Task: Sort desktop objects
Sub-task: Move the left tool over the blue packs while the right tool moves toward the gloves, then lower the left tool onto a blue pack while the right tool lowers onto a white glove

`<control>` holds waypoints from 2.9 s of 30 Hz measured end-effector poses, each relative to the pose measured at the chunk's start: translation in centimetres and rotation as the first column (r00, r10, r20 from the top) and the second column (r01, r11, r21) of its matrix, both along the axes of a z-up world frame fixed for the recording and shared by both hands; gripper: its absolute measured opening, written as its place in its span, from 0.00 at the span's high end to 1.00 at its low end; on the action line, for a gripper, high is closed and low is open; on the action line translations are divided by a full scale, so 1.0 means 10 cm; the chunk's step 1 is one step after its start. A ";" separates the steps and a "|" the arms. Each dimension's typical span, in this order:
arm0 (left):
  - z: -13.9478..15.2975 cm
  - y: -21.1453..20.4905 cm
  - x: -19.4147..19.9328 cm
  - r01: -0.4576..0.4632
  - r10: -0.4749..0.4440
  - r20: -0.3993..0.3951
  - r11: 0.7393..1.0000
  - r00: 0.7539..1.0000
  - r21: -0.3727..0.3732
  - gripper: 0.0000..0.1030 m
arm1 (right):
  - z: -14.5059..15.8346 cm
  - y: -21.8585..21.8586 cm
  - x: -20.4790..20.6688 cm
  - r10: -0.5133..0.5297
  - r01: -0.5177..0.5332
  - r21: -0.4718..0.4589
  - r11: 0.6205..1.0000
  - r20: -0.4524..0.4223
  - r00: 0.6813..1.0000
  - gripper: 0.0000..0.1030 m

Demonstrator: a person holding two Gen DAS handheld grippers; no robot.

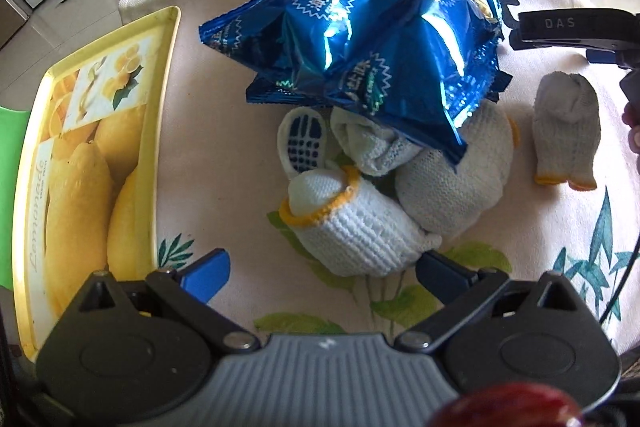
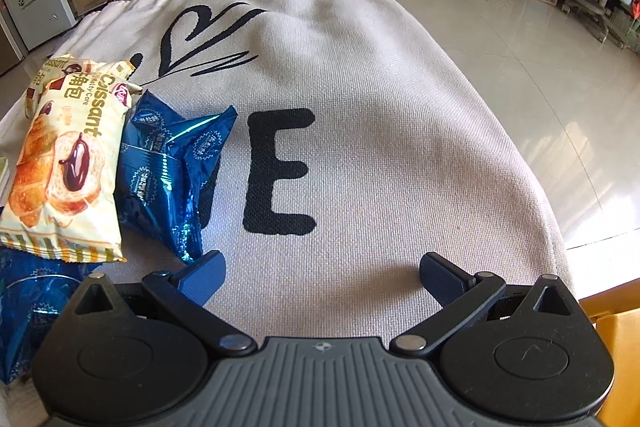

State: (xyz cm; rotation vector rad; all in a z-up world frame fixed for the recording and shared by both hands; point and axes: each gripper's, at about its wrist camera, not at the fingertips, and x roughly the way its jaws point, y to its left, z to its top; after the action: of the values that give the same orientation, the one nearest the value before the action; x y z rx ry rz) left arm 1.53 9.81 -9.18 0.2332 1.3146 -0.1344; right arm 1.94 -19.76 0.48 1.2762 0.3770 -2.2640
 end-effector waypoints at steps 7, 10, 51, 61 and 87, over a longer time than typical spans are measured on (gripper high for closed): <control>0.01 0.00 0.15 -0.056 0.056 0.026 0.998 0.998 0.001 0.00 | 0.38 0.13 0.01 -0.093 0.090 -0.054 0.994 -0.041 0.995 0.00; 0.04 0.02 0.20 -0.080 0.080 0.041 0.997 0.996 -0.007 0.00 | 0.57 0.13 0.03 -0.138 0.136 -0.075 0.988 -0.032 0.990 0.00; 0.40 0.18 -0.63 0.070 -0.054 0.152 0.993 0.987 -0.099 0.01 | 0.67 0.36 1.52 -0.285 0.282 0.077 0.956 0.021 0.958 0.00; 0.52 0.17 -0.91 0.093 -0.073 0.180 0.990 0.981 -0.106 0.00 | 0.70 0.39 1.66 -0.287 0.286 0.077 0.955 0.012 0.958 0.00; 0.76 0.14 -1.01 0.109 -0.079 0.190 0.982 0.979 -0.153 0.00 | 0.78 0.47 1.70 -0.351 0.350 0.023 0.936 0.052 0.935 0.03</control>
State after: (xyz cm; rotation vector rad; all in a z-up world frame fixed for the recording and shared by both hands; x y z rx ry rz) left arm -8.61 11.17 -1.61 0.1649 1.1037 -0.2937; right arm 18.93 -15.02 8.26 1.5103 0.1519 -2.5132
